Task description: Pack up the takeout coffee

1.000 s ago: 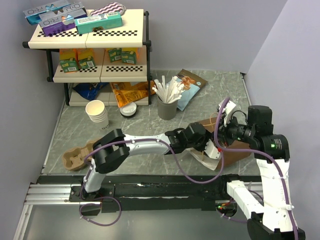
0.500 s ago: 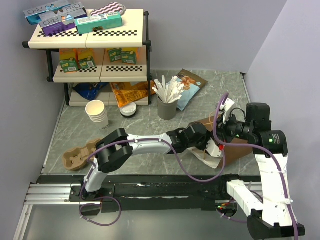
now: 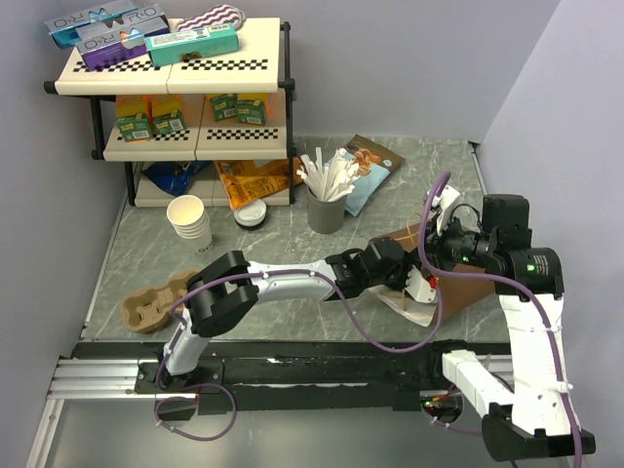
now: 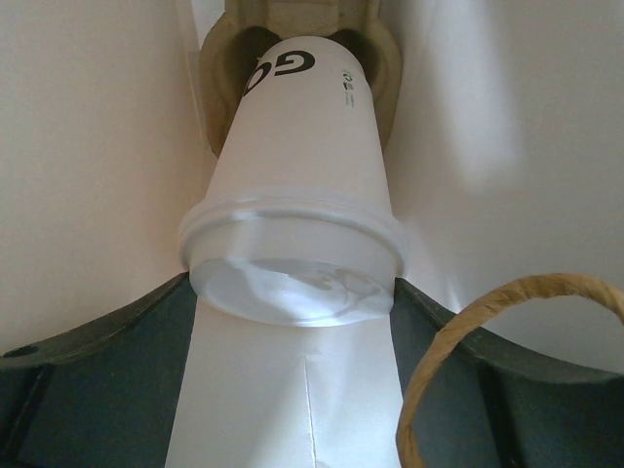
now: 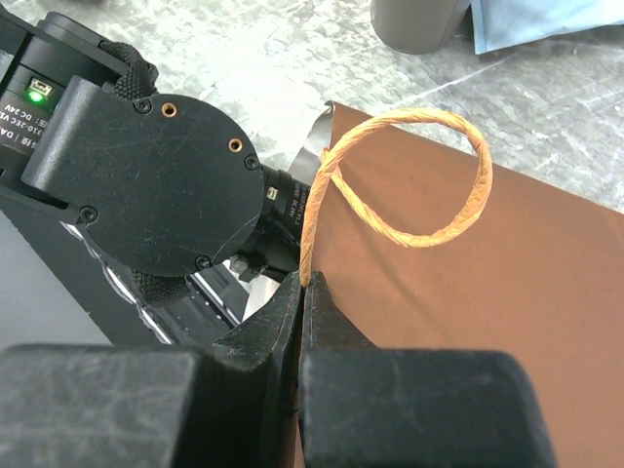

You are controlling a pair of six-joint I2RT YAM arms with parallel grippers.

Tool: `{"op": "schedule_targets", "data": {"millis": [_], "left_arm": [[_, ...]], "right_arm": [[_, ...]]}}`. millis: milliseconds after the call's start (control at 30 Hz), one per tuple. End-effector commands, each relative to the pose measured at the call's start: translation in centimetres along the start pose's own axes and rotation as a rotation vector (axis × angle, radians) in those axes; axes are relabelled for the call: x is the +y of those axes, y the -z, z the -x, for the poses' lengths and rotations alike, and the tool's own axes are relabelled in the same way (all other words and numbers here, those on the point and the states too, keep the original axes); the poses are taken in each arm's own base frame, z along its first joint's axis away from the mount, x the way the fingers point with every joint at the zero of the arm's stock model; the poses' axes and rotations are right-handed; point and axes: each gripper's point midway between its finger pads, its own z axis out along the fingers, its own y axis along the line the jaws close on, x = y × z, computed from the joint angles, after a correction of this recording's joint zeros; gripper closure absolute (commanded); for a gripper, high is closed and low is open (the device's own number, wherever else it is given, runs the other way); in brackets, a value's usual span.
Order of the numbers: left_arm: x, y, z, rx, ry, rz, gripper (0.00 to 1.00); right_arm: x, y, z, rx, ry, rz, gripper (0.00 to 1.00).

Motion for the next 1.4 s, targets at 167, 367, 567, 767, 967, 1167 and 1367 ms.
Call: {"op": "schedule_targets", "data": {"millis": [167,367,567,767,967,1167,1367], "left_arm": [[2.5,2.5,1.6,0.001,0.104,0.006,0.55],[1.4,3.8,1.3,0.021,0.114,-0.036,0.46],[-0.1,3.8,0.8,0.070,0.102,-0.091,0.66],[-0.3,3.9,0.6,0.105,0.093,-0.087,0.95],[-1.0,4.3,-0.4,0.166,0.098,-0.099,0.99],[-1.5,4.5,-0.7,0.208,0.088,-0.125,0.99],[-1.7,4.5,-0.8,0.247,0.061,-0.150,0.99]], "right_arm": [[5.1,1.3,3.7,-0.131,-0.065,0.254,1.00],[6.5,1.5,3.5,-0.121,-0.105,0.339,1.00],[6.4,1.4,2.7,-0.097,-0.101,0.328,1.00],[6.5,1.3,2.0,-0.085,-0.113,0.331,1.00],[7.0,1.3,1.8,-0.061,-0.126,0.382,1.00],[6.6,1.0,2.1,-0.058,-0.129,0.382,1.00],[6.6,0.8,2.0,-0.055,-0.137,0.389,1.00]]}}
